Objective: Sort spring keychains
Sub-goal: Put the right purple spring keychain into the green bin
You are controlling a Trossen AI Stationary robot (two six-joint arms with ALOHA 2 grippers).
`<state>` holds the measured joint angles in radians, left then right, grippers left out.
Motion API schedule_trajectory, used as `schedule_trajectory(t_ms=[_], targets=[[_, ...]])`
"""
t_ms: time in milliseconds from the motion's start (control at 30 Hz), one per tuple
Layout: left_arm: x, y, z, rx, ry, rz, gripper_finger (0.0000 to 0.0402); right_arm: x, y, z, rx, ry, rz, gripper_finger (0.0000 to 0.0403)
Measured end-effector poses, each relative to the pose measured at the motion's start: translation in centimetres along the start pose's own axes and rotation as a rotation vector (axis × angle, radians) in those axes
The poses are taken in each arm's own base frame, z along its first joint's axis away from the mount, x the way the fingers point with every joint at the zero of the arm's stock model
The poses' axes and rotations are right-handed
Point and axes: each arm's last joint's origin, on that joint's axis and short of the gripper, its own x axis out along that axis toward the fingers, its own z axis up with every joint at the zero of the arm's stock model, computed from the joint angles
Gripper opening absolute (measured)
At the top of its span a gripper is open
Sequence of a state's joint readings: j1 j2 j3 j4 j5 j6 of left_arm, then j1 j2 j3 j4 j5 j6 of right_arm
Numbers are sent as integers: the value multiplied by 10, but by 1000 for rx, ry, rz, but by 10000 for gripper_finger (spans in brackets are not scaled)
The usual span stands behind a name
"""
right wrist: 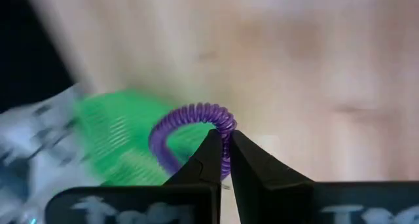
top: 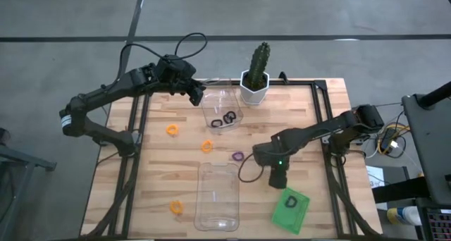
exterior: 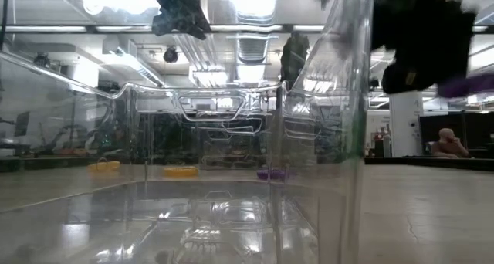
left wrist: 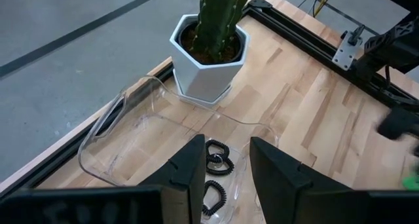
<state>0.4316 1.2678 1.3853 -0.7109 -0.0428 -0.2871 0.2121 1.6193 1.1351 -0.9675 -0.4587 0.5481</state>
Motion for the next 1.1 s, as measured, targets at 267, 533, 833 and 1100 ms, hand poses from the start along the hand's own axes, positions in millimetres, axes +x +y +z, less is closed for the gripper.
schedule_trajectory(t_ms=[267,533,833,1100], targets=[[0,0,0,0,0,0,113,-16,38,-15,-43,129,260,11],[0,0,0,1,0,0,113,23,47,-42,4,262,248,12],[0,0,0,23,-1,1,113,62,43,-52,108,128,155,13],[0,0,0,23,-1,1,113,73,42,-60,114,-8,30,13]])
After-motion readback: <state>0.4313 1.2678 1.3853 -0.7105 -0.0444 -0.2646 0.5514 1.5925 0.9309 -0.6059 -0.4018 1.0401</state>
